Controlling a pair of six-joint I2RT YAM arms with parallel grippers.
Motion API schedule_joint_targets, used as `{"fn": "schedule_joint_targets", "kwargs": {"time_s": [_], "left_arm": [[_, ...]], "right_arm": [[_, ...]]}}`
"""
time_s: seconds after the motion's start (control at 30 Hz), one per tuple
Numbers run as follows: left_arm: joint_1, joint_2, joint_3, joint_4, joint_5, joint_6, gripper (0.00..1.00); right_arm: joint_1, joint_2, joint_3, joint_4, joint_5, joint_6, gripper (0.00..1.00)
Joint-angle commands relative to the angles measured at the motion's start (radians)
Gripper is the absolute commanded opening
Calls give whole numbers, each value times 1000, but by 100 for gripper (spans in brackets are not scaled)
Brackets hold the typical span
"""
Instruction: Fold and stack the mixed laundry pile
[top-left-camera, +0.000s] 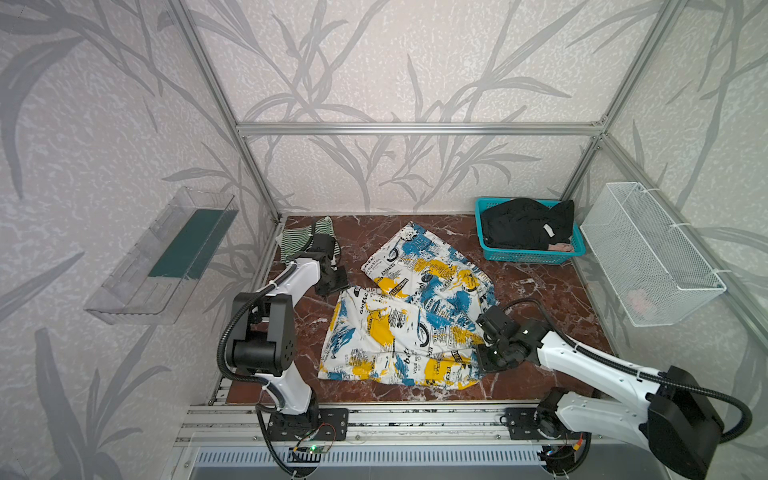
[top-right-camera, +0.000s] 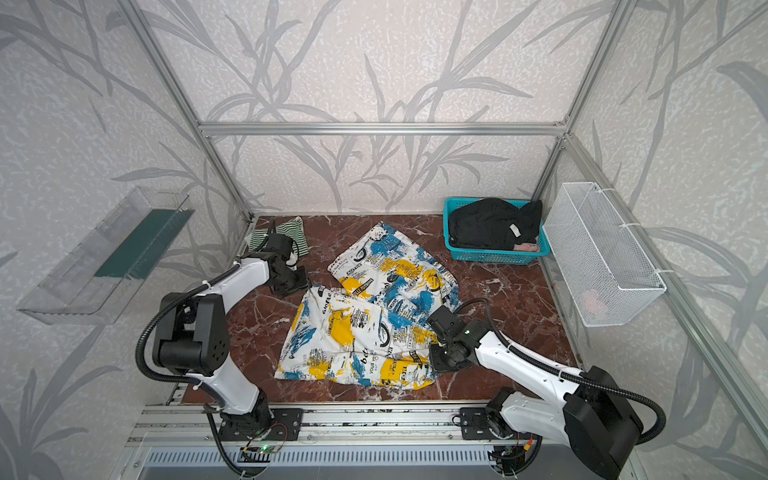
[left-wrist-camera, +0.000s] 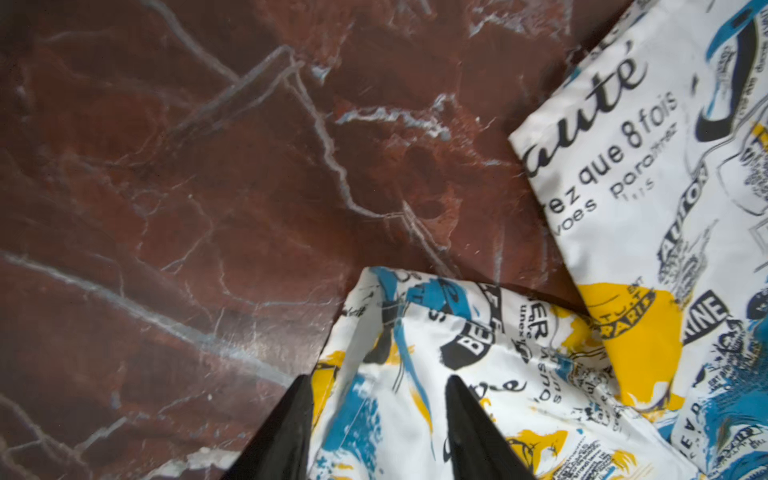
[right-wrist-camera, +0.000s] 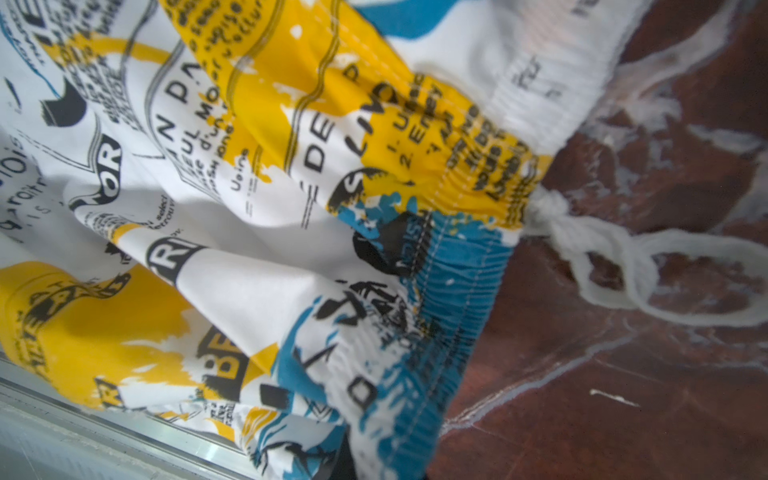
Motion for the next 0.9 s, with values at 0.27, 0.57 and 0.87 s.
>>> {"fn": "schedule_joint_targets", "kwargs": {"time_s": [0.27,0.57,0.87], "left_arm": [[-3,-482,-306,-259,-52,-241,55],[-43,-640,-574,-109,-27,-434,44],[-43,-382,-599,100,-19,-392,32]], "right_arm": [[-6,35,-14,29,49,6,1],[-6,102,24,59,59,-23,0],[-8,103,13,79,55,-7,0]]}}
